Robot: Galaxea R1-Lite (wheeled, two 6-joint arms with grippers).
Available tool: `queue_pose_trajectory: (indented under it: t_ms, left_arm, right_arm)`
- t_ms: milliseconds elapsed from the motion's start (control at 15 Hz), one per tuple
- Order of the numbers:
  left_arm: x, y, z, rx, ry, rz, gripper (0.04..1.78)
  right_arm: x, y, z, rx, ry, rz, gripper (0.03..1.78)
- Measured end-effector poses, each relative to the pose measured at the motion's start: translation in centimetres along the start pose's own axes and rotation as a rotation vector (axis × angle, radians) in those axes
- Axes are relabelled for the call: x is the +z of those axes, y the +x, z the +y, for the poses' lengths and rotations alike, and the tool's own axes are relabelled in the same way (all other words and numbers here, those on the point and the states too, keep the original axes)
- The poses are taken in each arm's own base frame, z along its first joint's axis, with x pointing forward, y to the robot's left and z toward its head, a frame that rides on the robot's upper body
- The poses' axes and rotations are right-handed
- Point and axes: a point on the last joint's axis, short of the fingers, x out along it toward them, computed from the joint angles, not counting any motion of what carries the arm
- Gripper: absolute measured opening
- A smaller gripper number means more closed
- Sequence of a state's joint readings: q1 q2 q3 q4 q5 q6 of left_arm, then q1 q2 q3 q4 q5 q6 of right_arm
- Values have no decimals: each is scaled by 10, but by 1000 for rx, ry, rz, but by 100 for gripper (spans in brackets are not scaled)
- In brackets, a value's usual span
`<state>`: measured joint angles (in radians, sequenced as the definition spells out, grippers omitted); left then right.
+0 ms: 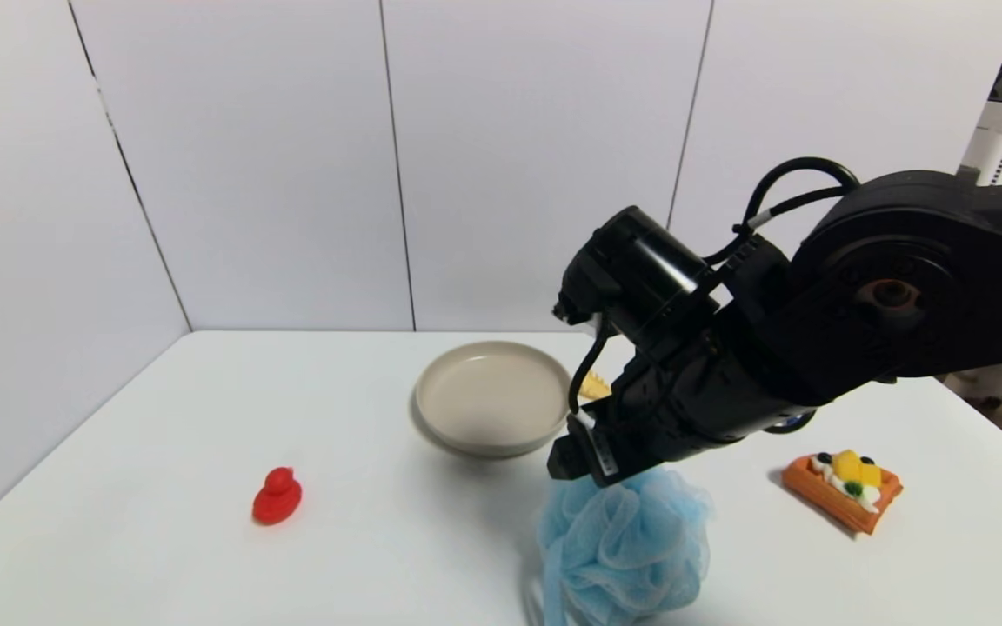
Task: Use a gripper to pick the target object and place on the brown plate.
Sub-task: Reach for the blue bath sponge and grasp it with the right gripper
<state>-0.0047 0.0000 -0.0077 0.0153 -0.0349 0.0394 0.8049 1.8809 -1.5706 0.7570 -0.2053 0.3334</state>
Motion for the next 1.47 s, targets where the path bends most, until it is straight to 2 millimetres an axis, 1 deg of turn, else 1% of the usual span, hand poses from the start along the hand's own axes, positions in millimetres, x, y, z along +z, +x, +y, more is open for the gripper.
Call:
queue_pose_trajectory:
  t_ms: [267, 467, 667, 1000, 1200, 1267, 1467]
  left_arm:
    - [0, 0, 0, 0, 0, 0, 169]
    - [0, 0, 0, 0, 0, 0, 169]
    - [0, 0, 0, 0, 0, 0, 169]
    - [0, 0, 0, 0, 0, 0, 169]
    - [0, 0, 0, 0, 0, 0, 169]
    - [0, 0, 0, 0, 0, 0, 169]
    - [0, 0, 0, 0, 0, 0, 169]
  right_arm:
    - [-2, 7, 0, -16, 30, 28, 169]
    - [-9, 14, -1, -38, 51, 101, 169]
    - [-15, 28, 0, -64, 92, 164, 169]
    - [-20, 53, 5, -91, 127, 231, 169]
    - [-22, 65, 8, -107, 153, 258, 124]
    - [-23, 67, 8, -109, 152, 262, 111]
    - [-23, 67, 10, -107, 149, 265, 84]
